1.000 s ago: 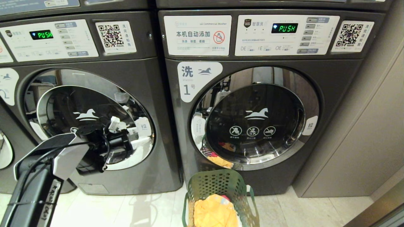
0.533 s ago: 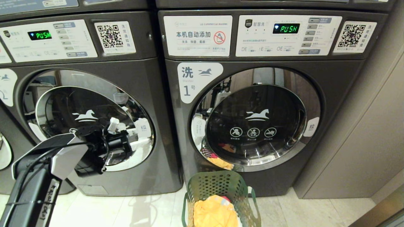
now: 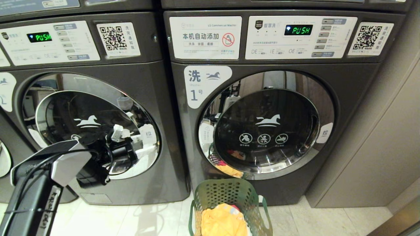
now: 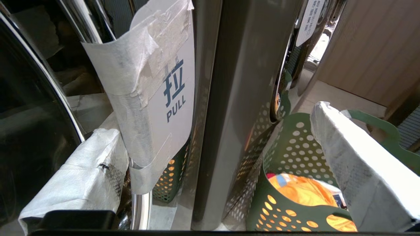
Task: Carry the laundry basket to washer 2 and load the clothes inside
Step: Open the lid of the washing machine
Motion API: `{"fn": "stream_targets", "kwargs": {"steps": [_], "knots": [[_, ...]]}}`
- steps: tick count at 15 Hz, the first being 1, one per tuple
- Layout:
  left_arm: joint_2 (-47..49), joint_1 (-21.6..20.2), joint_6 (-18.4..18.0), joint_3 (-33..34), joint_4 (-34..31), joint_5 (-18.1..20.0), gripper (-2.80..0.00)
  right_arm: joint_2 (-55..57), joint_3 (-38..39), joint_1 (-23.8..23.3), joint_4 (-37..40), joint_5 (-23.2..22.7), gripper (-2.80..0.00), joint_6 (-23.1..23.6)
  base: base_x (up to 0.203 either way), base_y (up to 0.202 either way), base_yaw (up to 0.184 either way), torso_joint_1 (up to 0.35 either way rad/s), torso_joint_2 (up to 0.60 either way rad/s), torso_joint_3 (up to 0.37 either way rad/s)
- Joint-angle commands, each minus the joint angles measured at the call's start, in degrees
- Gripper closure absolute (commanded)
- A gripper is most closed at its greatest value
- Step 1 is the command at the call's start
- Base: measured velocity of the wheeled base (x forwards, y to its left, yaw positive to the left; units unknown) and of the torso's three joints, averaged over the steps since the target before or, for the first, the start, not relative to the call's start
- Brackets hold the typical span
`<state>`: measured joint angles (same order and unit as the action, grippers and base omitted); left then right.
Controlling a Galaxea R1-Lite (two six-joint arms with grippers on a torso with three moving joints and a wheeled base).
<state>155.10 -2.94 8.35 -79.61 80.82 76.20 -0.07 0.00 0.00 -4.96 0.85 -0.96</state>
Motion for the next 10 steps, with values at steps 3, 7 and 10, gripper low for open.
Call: {"fn": "stream_targets", "kwargs": {"steps": [3,7,10], "knots": [[-0.66,0.21,0.09,3.59,2.15,11.46,-2.8,0.07,1.93,0.0,-0.05,-0.06,0.0,0.0,0.0,0.0,0.0,0.0,0.0,0.0],[-1.64,-1.11,0.0,7.71,5.23,11.46,-2.8,0.07,1.93,0.0,-0.05,-0.06,0.0,0.0,0.0,0.0,0.0,0.0,0.0,0.0],[-1.91,-2.9,0.07,7.74,5.13,11.46,-2.8,0.07,1.93,0.0,-0.05,0.02,0.0,0.0,0.0,0.0,0.0,0.0,0.0,0.0]]}}
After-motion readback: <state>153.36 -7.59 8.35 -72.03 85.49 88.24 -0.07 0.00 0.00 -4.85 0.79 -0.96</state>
